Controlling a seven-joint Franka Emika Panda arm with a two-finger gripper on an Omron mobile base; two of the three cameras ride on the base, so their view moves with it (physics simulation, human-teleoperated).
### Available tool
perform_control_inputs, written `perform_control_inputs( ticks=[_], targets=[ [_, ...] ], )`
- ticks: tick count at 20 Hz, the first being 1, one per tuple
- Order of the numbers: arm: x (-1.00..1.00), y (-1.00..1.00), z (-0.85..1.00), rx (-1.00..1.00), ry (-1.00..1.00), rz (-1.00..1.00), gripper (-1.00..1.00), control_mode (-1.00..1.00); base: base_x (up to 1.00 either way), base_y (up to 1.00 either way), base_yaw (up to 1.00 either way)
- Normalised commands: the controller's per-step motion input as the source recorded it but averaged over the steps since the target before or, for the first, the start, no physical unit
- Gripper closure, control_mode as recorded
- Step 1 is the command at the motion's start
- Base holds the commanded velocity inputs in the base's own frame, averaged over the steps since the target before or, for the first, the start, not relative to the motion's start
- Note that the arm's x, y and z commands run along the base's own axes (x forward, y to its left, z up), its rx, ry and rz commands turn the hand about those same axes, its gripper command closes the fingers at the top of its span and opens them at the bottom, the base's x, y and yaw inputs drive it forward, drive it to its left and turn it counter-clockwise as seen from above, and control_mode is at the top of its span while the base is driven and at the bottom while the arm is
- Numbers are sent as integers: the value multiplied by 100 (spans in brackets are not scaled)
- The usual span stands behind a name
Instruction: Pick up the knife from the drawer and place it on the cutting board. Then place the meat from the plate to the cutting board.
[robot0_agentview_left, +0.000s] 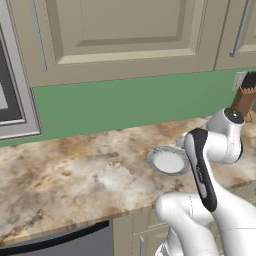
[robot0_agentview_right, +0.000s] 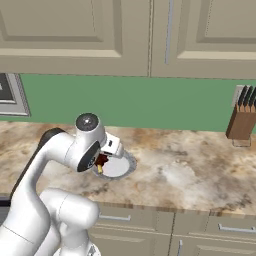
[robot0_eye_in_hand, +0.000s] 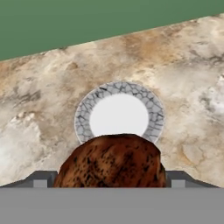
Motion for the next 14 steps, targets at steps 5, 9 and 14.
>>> perform_control_inputs(
  ticks=[5, 9, 14],
  targets=[
    [-56, 2, 45, -2, 0, 1, 100, -100, 0, 0, 0],
    [-51, 1, 17, -6, 0, 0, 100, -100, 0, 0, 0],
    [-34, 7, 12, -5, 0, 0, 100, -100, 0, 0, 0]
  ],
)
